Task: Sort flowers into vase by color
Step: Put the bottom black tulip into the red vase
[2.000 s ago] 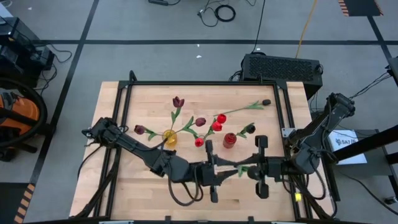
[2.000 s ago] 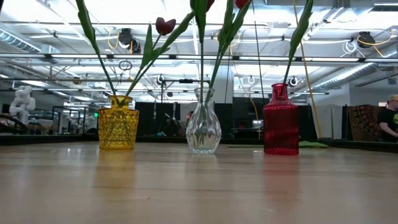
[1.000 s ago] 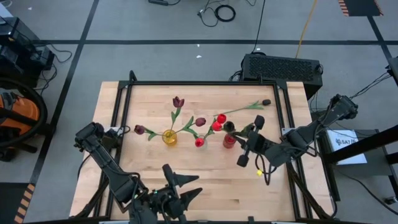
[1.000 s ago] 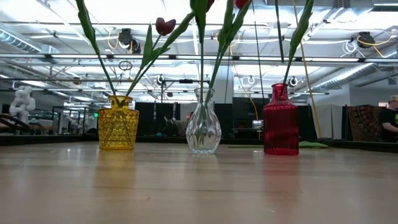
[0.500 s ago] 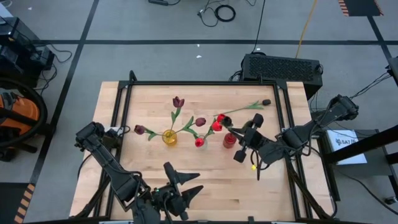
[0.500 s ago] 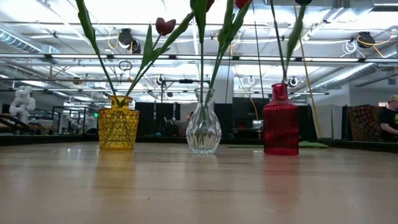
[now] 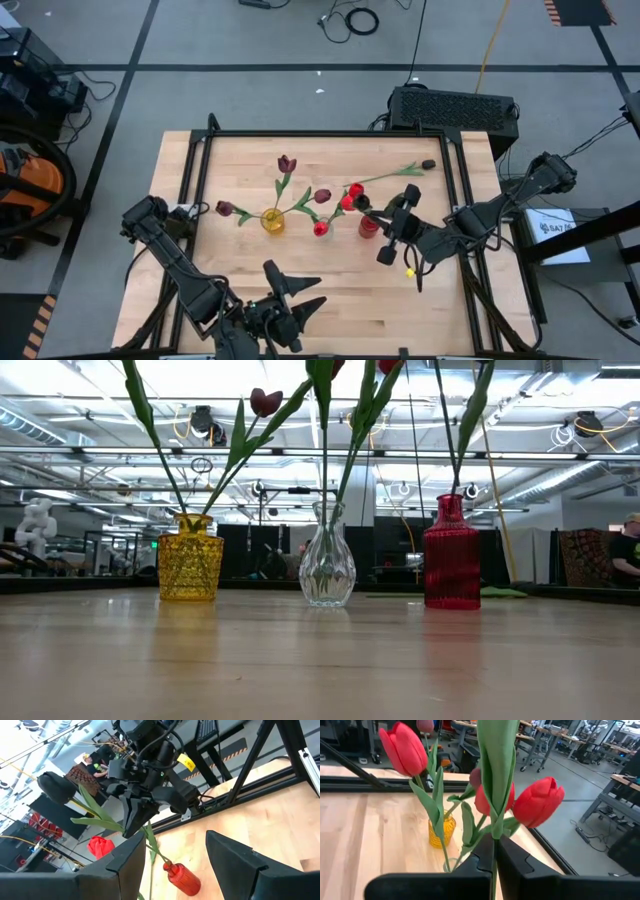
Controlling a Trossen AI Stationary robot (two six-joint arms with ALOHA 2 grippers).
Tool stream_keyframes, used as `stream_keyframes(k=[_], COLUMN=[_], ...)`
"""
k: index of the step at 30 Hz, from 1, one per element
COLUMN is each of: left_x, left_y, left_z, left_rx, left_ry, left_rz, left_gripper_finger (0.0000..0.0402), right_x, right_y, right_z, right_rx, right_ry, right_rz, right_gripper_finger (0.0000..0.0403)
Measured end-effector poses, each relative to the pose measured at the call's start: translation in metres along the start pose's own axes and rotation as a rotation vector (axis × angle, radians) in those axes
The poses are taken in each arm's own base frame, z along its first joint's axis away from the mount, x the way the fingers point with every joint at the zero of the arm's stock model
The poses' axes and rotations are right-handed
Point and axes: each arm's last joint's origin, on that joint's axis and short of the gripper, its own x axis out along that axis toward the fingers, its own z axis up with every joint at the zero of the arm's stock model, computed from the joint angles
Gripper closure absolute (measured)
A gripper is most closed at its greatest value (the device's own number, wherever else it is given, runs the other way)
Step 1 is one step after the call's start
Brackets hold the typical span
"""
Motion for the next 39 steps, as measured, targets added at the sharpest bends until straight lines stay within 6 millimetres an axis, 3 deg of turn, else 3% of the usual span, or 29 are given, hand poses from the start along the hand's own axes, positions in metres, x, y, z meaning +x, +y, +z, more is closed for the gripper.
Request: stream_keyframes(k=[23,31,39], left_x=[0.0,0.0,0.0], left_y=[-0.001,-0.001,-0.001], left_z=[-0.004,-0.004,-0.004], left_rx=[0.022,0.025,0.026], left_ry=[0.021,0.022,0.022], left_rz=[-0.006,-0.006,-0.006], left_gripper_finger=[0.0187,0.0188,0.0188], right_x=[-0.028,-0.036,-0.021], right_y=[0.021,0.04,0.065], right_z=[0.008,0.015,-0.008], right_rx=[-0.275,-0.42,-0.554], right_ry=[-0.121,-0.219,-0.146], right_rz=[0.087,0.121,0.126], right_gripper_finger=[0.0401,0.0401,0.0401])
